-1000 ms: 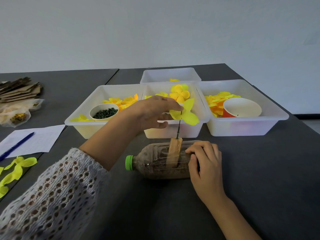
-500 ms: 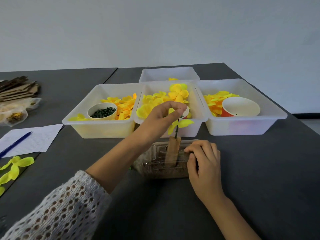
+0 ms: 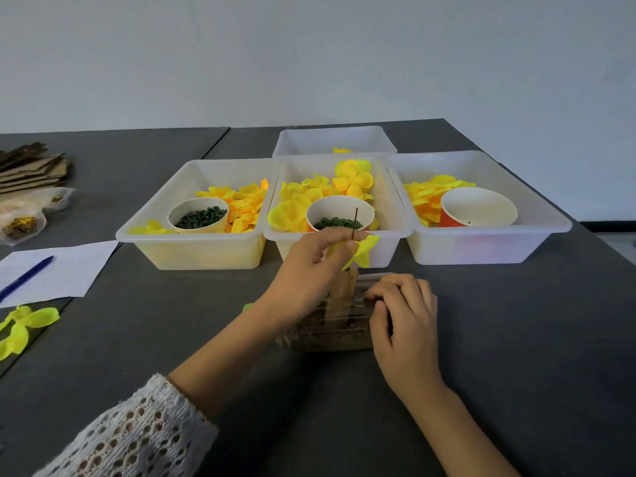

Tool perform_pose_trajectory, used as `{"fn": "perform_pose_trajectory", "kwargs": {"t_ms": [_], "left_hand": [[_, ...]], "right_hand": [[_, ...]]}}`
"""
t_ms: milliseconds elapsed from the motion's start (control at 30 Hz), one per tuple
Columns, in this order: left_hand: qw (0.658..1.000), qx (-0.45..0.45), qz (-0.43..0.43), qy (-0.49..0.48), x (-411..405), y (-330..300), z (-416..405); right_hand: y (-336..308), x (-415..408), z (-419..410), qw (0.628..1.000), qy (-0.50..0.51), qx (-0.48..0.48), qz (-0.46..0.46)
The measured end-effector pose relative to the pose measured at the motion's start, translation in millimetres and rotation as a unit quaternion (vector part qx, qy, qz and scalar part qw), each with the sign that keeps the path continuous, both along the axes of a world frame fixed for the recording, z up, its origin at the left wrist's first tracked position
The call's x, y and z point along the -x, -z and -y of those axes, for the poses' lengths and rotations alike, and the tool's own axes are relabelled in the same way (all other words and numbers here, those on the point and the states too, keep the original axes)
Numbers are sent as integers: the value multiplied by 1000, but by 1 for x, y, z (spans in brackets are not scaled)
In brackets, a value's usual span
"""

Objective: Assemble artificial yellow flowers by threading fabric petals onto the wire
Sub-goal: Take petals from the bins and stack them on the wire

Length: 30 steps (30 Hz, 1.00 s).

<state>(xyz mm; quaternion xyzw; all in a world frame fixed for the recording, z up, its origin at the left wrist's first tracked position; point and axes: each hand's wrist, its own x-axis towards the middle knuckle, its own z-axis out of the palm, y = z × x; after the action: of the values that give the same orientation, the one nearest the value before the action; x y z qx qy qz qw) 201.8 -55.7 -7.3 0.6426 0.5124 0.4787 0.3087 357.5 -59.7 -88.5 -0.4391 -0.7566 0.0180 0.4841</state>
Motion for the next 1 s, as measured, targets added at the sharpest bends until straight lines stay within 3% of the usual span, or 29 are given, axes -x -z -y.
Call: {"fn": "perform_pose_trajectory", "kwargs": {"t_ms": [200, 533, 633, 1000], "left_hand": [[996, -24, 90, -4, -2, -13, -8], [998, -33, 43, 18, -15, -2, -5], [999, 12, 39, 12, -19, -1, -7], [990, 6, -126, 66, -2, 4, -4]], "right_hand": [[0, 0, 1, 1000, 1, 4, -5], [-1, 0, 1, 1000, 2, 9, 1], [-1, 0, 2, 1000, 3, 12, 1], [-2, -1, 1, 1000, -4, 2, -1]]}}
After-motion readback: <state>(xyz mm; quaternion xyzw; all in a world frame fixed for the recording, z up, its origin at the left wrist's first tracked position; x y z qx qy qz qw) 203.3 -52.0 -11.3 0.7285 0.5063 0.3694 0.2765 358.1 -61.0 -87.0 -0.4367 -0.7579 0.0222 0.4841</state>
